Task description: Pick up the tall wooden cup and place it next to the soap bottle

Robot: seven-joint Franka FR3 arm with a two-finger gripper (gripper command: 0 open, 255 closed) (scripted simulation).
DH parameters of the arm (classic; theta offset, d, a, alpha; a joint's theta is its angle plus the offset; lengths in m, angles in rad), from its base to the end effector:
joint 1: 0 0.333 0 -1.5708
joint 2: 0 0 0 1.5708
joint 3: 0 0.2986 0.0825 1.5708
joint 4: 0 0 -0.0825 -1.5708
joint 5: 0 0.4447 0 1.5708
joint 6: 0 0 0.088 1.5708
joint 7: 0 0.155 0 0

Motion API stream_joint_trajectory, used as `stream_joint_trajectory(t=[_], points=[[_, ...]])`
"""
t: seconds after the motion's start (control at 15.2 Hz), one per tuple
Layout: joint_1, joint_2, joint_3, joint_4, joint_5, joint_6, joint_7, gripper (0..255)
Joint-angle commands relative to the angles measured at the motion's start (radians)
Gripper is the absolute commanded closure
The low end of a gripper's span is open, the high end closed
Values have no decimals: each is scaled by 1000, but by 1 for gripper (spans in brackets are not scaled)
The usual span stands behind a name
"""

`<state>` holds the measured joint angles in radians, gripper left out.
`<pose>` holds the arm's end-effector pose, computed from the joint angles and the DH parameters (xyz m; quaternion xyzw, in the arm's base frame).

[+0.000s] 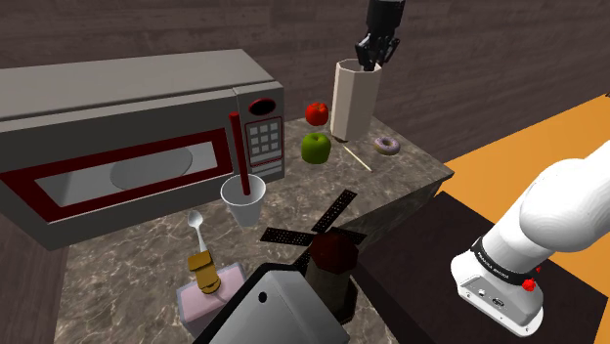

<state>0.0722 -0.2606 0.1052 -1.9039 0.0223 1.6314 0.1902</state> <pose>0.5291 0.1019 0.5359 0.9999 -0.0090 -0.0061 0.0036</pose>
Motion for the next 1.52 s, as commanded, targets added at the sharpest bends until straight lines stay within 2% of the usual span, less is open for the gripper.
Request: stream_joint_trajectory(t=[0.0, 0.99, 1.45], points=[[0, 3, -1, 30, 0, -27, 0, 255], [-2, 68, 1, 301, -7, -232, 5, 255], [66, 54, 107, 291, 19, -234, 180, 255]])
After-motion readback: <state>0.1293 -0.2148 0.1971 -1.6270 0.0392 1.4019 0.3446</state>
